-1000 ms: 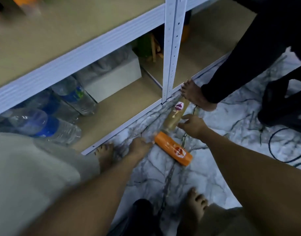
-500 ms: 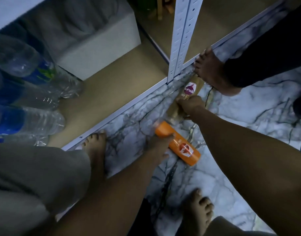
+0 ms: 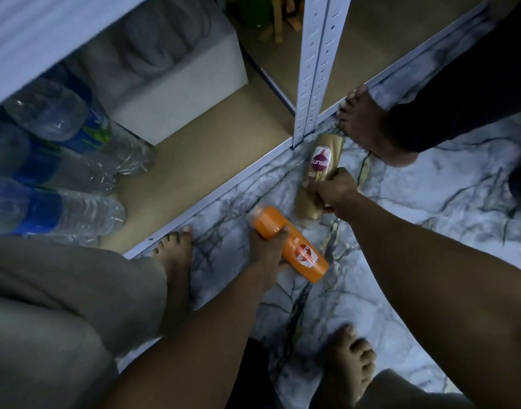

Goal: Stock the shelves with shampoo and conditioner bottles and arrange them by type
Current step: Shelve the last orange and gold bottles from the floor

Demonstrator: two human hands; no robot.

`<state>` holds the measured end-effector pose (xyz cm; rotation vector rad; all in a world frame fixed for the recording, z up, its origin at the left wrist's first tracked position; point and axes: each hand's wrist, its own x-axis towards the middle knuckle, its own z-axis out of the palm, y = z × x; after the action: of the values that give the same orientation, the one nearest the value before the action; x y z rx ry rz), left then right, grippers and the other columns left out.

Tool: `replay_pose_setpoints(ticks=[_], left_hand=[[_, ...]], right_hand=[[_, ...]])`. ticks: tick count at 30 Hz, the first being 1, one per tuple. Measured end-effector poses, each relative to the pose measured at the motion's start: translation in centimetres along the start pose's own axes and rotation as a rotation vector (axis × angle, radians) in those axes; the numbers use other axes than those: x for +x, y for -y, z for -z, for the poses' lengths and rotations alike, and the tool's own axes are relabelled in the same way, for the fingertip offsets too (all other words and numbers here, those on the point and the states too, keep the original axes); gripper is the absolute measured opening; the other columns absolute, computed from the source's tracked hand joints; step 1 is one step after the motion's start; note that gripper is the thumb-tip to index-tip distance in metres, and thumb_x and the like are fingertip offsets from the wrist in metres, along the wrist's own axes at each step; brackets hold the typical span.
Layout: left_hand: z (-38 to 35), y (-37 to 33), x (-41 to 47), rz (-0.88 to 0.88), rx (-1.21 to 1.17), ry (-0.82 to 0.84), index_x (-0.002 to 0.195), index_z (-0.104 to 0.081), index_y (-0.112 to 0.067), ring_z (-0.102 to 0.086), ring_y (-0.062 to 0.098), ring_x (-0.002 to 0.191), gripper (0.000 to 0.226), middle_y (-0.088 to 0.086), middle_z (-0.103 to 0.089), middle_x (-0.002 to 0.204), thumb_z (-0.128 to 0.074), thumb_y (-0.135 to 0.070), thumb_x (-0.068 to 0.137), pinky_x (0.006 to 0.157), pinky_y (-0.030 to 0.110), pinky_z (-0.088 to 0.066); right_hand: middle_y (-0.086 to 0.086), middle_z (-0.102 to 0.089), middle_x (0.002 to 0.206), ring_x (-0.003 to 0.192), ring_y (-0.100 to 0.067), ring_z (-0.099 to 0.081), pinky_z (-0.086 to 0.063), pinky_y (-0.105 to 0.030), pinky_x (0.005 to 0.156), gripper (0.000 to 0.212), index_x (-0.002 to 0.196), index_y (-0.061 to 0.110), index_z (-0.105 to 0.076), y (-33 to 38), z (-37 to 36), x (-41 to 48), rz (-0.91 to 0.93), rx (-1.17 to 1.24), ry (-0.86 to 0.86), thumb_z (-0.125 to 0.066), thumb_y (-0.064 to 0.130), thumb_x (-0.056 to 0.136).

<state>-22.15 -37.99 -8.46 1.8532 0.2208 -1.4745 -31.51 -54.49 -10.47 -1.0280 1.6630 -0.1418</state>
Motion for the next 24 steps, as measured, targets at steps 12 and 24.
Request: replay_pose_setpoints(ticks=[12, 24], left_hand=[[7.7, -4.3, -6.0, -0.473, 0.331, 0.036, 0.101, -0.058, -0.030, -0.069, 0.014, 0.085, 0.027, -0.003, -0.070, 0.100, -0.080, -0.030, 0.085, 0.079, 0.035, -0.058], [16.2, -10.3, -16.8, -0.731, 0.855, 0.134, 0.135, -0.049, -0.014, -0.064, 0.017, 0.097, 0.084, 0.005, -0.065, 0.118, -0.087, -0.008, 0.061, 0.077, 0.018, -0.052]], right_hand=[[0.004, -0.062, 0.100, 0.101, -0.025, -0.064, -0.057, -0.046, 0.090, 0.065, 0.119, 0.017, -0.051, 4.3, 4.0, -11.4, 0.373, 0.096, 0.050, -0.090, 0.005, 0.069], [0.000, -0.069, 0.118, 0.109, -0.019, -0.067, -0.057, -0.045, 0.094, 0.076, 0.124, 0.027, -0.053, 8.2, 5.4, -24.8, 0.728, 0.090, 0.090, -0.096, 0.024, 0.061]])
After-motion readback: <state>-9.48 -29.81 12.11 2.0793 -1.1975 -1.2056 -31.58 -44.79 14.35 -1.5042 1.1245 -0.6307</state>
